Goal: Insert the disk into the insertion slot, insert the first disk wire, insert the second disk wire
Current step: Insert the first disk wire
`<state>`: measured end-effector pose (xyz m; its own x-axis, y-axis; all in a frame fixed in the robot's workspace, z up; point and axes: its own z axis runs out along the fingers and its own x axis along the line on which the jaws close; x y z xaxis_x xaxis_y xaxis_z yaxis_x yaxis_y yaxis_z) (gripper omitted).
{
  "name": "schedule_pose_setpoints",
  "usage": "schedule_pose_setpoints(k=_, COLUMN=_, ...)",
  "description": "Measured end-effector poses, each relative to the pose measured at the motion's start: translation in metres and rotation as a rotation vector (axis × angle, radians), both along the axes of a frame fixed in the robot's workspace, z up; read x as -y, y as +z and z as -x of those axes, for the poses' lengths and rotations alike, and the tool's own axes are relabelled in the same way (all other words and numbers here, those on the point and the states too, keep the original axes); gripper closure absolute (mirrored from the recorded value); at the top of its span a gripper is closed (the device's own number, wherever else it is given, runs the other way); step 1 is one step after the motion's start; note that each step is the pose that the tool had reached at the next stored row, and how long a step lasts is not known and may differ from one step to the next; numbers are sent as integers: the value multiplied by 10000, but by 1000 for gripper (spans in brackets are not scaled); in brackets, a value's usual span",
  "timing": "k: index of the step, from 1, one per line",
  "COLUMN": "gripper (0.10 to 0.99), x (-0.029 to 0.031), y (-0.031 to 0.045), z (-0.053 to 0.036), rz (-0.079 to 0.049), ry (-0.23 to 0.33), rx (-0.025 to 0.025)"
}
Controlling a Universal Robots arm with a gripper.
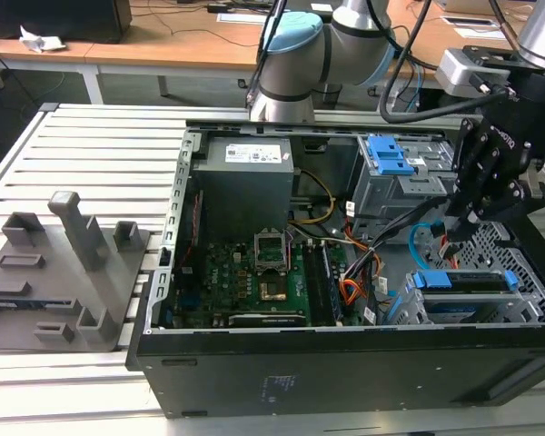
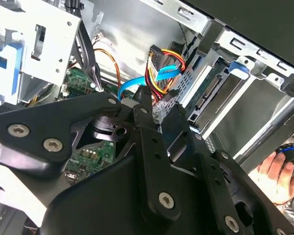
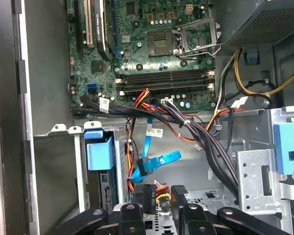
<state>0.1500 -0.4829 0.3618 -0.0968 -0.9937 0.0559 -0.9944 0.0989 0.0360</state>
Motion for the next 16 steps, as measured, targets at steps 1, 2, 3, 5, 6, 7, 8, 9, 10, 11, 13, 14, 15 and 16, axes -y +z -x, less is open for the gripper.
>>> schedule_pose_setpoints(k=1, gripper=725, x=1, y=-10, z=0, rz=27, ry=0, rx=-1)
schedule_pose_setpoints(k=2, gripper=725, x=5, y=-40, z=0, rz=52, ry=0, rx=0)
schedule_pose_setpoints(k=3, gripper=725, x=6, y=-52, z=-1, rz=64, ry=0, rx=0)
schedule_pose_setpoints(k=5, gripper=725, x=8, y=-66, z=0, rz=112, ry=0, rx=-1)
schedule_pose_setpoints(k=6, gripper=725, x=9, y=-71, z=0, rz=139, ry=0, rx=-1)
schedule_pose_setpoints(k=7, gripper=725, x=9, y=-76, z=0, rz=163, ry=-1, rx=0)
schedule_pose_setpoints(k=8, gripper=725, x=10, y=-75, z=0, rz=169, ry=-1, rx=0)
schedule_pose_setpoints(k=9, gripper=725, x=9, y=-76, z=0, rz=178, ry=0, rx=0)
schedule_pose_setpoints(k=10, gripper=725, x=9, y=-76, z=0, rz=186, ry=0, rx=-1)
schedule_pose_setpoints(k=11, gripper=741, x=9, y=-76, z=0, rz=191, ry=0, rx=-1)
schedule_pose_setpoints(k=13, gripper=867, x=9, y=-76, z=0, rz=203, ry=0, rx=-1)
schedule_pose_setpoints(k=14, gripper=922, x=9, y=-76, z=0, rz=213, ry=0, rx=-1)
schedule_pose_setpoints(k=15, gripper=922, x=9, y=-76, z=0, rz=221, ry=0, rx=-1)
schedule_pose_setpoints(k=16, gripper=922, x=9, y=-76, z=0, rz=226, ry=0, rx=-1)
